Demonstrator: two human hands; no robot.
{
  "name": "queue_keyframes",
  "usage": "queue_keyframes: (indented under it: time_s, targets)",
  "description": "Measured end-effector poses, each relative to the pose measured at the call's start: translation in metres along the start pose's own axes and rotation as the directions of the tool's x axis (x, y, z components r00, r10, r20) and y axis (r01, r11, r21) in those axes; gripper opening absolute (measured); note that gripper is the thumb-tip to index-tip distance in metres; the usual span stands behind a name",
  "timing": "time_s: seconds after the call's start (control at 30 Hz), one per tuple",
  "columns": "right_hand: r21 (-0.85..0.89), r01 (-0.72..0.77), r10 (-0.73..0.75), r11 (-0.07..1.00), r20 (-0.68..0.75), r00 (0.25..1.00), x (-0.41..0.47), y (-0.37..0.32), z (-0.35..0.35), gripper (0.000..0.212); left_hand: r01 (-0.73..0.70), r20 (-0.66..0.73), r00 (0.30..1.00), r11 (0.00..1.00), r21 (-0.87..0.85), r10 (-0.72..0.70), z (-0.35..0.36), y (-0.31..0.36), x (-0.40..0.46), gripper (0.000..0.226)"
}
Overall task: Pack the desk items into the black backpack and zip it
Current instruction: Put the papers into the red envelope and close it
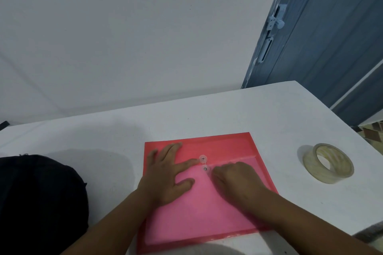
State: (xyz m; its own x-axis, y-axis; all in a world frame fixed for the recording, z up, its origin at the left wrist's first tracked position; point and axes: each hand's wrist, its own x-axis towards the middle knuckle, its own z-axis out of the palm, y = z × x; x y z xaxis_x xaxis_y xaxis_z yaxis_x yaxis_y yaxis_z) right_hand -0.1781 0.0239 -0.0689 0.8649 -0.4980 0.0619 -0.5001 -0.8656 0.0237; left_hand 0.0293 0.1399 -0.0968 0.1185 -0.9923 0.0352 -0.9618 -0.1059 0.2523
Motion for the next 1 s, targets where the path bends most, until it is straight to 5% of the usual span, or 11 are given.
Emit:
queue_keyframes:
  time_s: [0.23, 0.5, 0.67, 0.87, 1.0]
  targets:
    - [0.081, 0.008, -0.016, 0.997, 0.093, 0.996, 0.01, -0.015, -0.001, 0.026, -0.012, -0.023, 1.0, 0.999, -0.037, 0.012, 0.004, -0.003, 0.001, 0.061]
    - [0.125, 0.164, -0.178, 0.979, 0.109, 0.978, 0.037, -0.028, -0.014, 0.012, 0.0, -0.155, 0.987, 0.966, -0.258, -0.042, 0.011, -0.013, -0.001, 0.106]
    - [0.134, 0.197, -0.226, 0.971, 0.25, 0.942, 0.071, -0.018, -0.031, 0.017, 0.004, -0.204, 0.976, 0.951, -0.31, -0.07, 0.016, -0.014, 0.001, 0.099]
    - [0.294, 0.001, -0.11, 0.956, 0.356, 0.928, 0.107, 0.005, -0.041, 0.016, 0.034, -0.158, 0.983, 0.94, -0.34, -0.092, 0.007, -0.01, 0.001, 0.105]
    - [0.447, -0.16, -0.016, 0.88, 0.365, 0.931, 0.111, 0.02, -0.031, 0.013, 0.014, -0.162, 0.984, 0.948, -0.318, -0.069, 0.006, -0.009, 0.0, 0.09]
